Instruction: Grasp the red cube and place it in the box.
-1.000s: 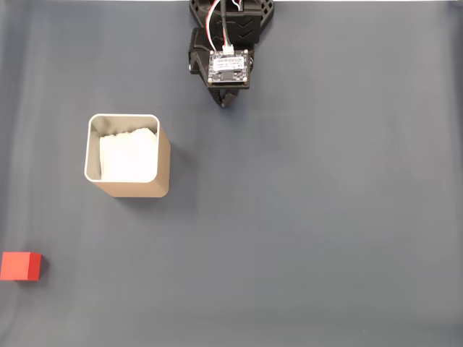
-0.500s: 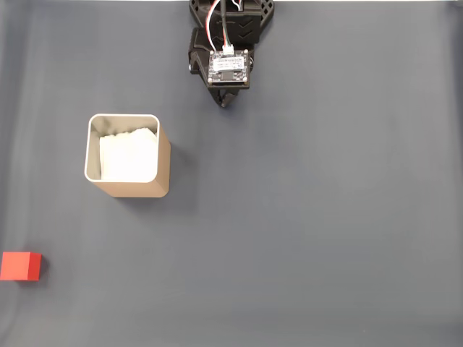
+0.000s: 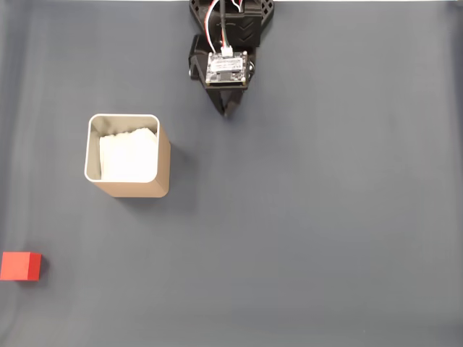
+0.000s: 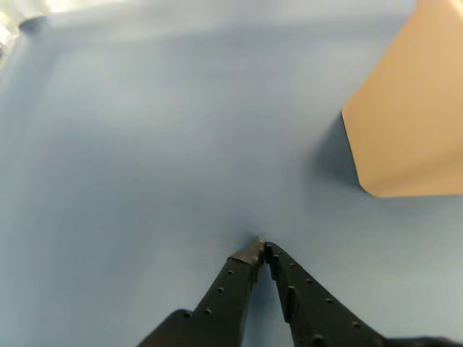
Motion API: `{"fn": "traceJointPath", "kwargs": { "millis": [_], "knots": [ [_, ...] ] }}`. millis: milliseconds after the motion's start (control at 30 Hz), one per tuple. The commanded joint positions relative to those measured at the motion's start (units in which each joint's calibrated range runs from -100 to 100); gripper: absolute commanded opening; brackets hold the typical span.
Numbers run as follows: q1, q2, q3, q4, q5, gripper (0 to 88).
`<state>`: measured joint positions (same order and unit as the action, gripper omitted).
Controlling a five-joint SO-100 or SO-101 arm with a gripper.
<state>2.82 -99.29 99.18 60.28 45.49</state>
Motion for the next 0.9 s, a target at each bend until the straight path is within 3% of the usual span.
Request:
{"fn": "traceJointPath", "kwargs": {
  "millis": [0,400,867],
  "knots": [
    [0.48,0.41,-2.01,-6.97,-0.93,0.1],
    [0.13,20.06,-27.44,-13.54,-3.17,0.1],
    [5.24,42.13,-61.53,-9.02,-3.17,0.1]
  ]
}}
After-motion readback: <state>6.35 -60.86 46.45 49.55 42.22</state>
